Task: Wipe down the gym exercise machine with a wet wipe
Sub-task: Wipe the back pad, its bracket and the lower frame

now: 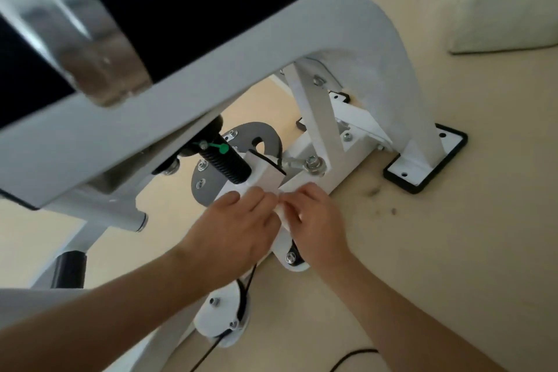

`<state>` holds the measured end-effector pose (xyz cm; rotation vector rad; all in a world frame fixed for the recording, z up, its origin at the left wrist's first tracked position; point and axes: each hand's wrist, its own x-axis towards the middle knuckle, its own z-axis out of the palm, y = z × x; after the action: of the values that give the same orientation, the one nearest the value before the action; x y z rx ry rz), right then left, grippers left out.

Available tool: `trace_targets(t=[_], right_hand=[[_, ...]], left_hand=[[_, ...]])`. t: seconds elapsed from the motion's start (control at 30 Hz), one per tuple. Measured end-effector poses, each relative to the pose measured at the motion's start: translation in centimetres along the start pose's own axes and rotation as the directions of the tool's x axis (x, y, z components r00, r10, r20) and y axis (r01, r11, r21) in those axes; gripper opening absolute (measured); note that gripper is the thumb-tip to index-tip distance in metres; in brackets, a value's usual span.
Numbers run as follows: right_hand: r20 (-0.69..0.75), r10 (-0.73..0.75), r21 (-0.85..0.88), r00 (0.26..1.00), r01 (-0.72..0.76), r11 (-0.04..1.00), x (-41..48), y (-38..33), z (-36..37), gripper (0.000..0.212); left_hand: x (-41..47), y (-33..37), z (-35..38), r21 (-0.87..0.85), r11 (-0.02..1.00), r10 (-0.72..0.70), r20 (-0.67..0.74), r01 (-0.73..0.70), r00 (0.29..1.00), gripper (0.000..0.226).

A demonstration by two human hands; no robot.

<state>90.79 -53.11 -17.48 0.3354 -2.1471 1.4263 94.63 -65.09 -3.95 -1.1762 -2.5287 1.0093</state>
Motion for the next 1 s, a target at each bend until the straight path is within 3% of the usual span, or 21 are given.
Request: trace_targets(t=[0.07, 0.2, 0.27, 0.3, 0.33, 0.4, 0.43, 0.47, 0.5, 0.57, 0.63, 0.7, 0.77, 0.83, 0.93, 1.0], right_hand=[[0.068, -0.071, -0.063, 0.995, 0.075, 0.995, 0.4, 0.2, -0.1, 0.022], [-0.029, 0.063, -0.202, 0.998, -0.068, 0.977, 3.0, 0.6, -1.4, 0.017], [0.157, 0.094, -0.186, 0.983, -0.065, 0.980, 2.3, -0.8, -1.0, 0.019], [0.268, 0.165, -0.096, 0.949, -0.144, 0.985, 1.9, -1.4, -1.1, 0.022], [0.345, 0.295, 0.036, 0.891, -0.327, 0.944, 1.8, -1.7, -1.9, 0.022], [0.462, 0.509, 0.321, 0.726, -0.672, 0.667, 2.2, -1.8, -4.9, 0.012], [0.510, 0.533, 0.421, 0.675, -0.736, 0.530, 2.3, -1.8, -6.8, 0.009], [0.543, 0.522, 0.480, 0.658, -0.753, 0.450, 2.4, -2.0, -8.7, 0.006], [0.564, 0.500, 0.516, 0.658, -0.753, 0.408, 2.5, -2.3, -10.3, 0.006], [0.544, 0.487, 0.537, 0.684, -0.729, 0.424, 2.7, -3.1, -13.0, 0.008], [0.461, 0.536, 0.518, 0.707, -0.705, 0.484, 3.4, -3.3, -15.2, 0.006], [0.364, 0.582, 0.466, 0.728, -0.683, 0.563, 4.4, -3.1, -17.6, 0.008], [0.292, 0.594, 0.400, 0.749, -0.660, 0.636, 5.7, -2.7, -19.8, 0.012], [0.256, 0.604, 0.310, 0.755, -0.656, 0.688, 7.2, -2.8, -21.4, 0.015], [0.286, 0.601, 0.157, 0.746, -0.655, 0.739, 9.4, -3.0, -22.4, 0.025], [0.338, 0.598, 0.070, 0.727, -0.653, 0.754, 10.6, -3.5, -22.7, 0.031]], left_hand=[[-0.6, -0.5, 0.4, -0.010, 0.999, -0.042, -0.011, 0.042, 0.999, 0.015], [-0.2, 0.2, 0.0, -0.055, 0.998, -0.045, -0.020, 0.044, 0.999, 0.009], [0.5, 0.1, -0.3, -0.075, 0.995, -0.061, -0.035, 0.058, 0.998, 0.007], [0.8, 0.0, -0.3, -0.095, 0.991, -0.094, -0.032, 0.091, 0.995, 0.010], [1.2, 0.0, -0.5, -0.134, 0.981, -0.146, -0.018, 0.142, 0.989, 0.017], [2.2, 0.3, -1.1, -0.241, 0.925, -0.299, 0.019, 0.294, 0.954, 0.037], [2.7, 0.6, -1.6, -0.323, 0.876, -0.364, 0.044, 0.358, 0.930, 0.048], [3.3, 0.8, -2.1, -0.454, 0.798, -0.383, 0.128, 0.397, 0.915, 0.055], [4.0, 1.1, -2.6, -0.637, 0.647, -0.379, 0.208, 0.420, 0.901, 0.054], [5.2, 1.4, -3.4, -0.879, 0.269, -0.359, 0.287, 0.393, 0.888, 0.034], [6.0, 1.5, -4.0, -0.934, 0.037, -0.367, 0.319, 0.356, 0.874, 0.031], [6.5, 1.5, -4.6, -0.934, -0.072, -0.323, 0.353, 0.350, 0.878, 0.035], [6.8, 1.7, -4.8, -0.930, -0.136, -0.279, 0.366, 0.341, 0.888, 0.024], [7.3, 2.0, -5.0, -0.909, -0.275, -0.248, 0.382, 0.314, 0.890, 0.015], [8.3, 2.5, -6.1, -0.868, -0.424, -0.248, 0.386, 0.259, 0.889, 0.014], [9.1, 2.5, -7.2, -0.756, -0.606, -0.176, 0.431, 0.248, 0.885, 0.024]])
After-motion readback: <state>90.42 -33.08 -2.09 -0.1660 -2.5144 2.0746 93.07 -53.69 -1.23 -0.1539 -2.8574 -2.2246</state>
